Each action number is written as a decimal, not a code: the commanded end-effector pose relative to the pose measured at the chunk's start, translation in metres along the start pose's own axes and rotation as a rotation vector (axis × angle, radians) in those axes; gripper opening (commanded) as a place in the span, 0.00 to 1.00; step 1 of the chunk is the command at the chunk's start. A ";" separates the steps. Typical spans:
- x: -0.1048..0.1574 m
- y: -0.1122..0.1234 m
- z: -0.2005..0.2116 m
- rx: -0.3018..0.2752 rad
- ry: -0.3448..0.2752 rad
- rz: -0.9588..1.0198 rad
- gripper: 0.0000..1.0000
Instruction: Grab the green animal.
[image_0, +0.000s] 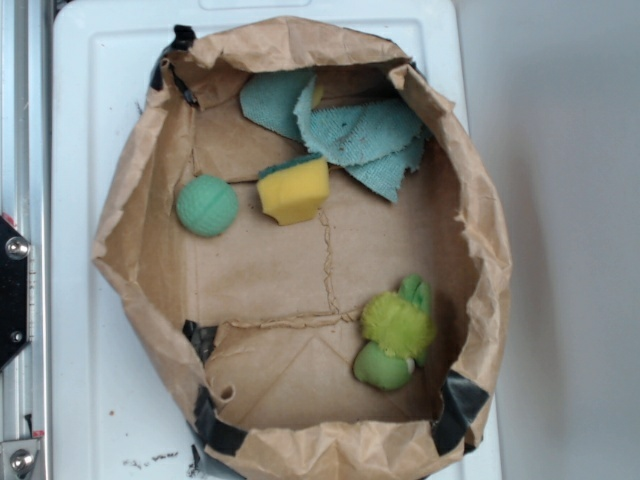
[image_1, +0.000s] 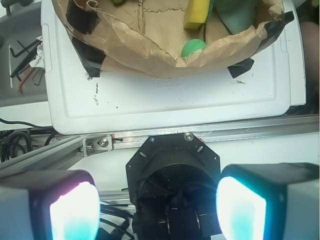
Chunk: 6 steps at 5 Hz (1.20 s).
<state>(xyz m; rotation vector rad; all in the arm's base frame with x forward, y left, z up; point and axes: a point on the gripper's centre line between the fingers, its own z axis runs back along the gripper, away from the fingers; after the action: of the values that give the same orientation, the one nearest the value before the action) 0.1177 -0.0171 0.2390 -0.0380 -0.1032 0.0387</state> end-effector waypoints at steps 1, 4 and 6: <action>0.000 0.000 0.000 0.000 0.000 0.000 1.00; 0.143 -0.011 -0.096 0.017 0.006 0.593 1.00; 0.196 0.029 -0.134 0.046 -0.198 0.959 1.00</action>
<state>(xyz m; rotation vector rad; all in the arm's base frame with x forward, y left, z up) 0.3213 -0.0069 0.1001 -0.0024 -0.2178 0.9719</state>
